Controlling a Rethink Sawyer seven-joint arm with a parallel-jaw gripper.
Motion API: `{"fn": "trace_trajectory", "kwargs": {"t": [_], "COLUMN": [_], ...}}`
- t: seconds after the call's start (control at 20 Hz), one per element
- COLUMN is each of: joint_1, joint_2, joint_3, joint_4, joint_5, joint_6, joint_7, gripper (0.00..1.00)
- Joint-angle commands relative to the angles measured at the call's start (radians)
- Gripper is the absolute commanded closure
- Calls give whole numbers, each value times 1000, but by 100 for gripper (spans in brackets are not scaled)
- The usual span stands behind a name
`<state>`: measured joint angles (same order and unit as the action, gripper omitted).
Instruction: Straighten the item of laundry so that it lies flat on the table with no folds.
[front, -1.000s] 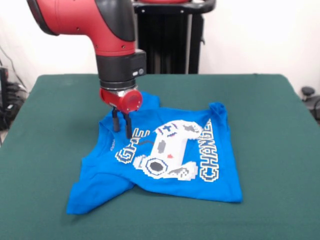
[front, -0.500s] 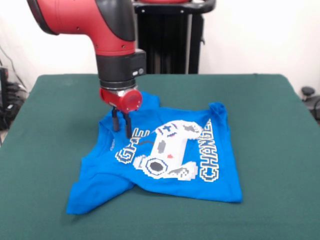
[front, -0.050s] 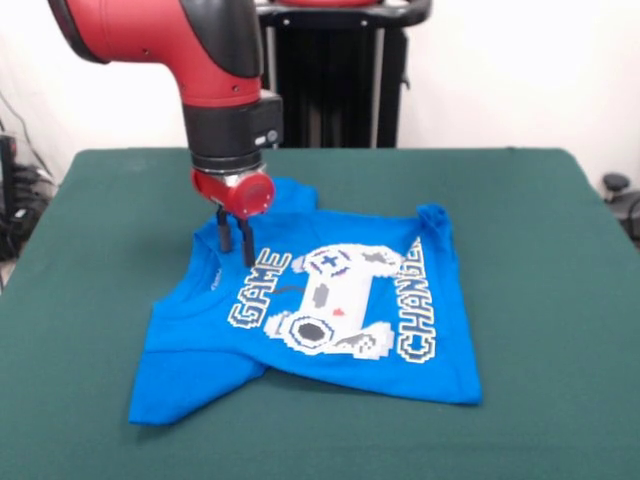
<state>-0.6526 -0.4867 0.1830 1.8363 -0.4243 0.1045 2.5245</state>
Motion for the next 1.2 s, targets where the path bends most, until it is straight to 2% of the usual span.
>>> {"fn": "trace_trajectory", "kwargs": {"t": [0.05, 0.3, 0.55, 0.7, 1.2], "joint_1": [-11, -29, -13, -9, -98], "joint_2": [2, -7, 4, -28, -360], "joint_3": [-43, -37, -32, -25, 75], "joint_4": [121, 145, 110, 106, 182], "joint_5": [-58, -77, -103, -122, -111], "joint_6": [164, 157, 98, 67, 164], "joint_7": [-64, -64, -45, -42, -134], "gripper": [0, 0, 0, 0, 0]}}
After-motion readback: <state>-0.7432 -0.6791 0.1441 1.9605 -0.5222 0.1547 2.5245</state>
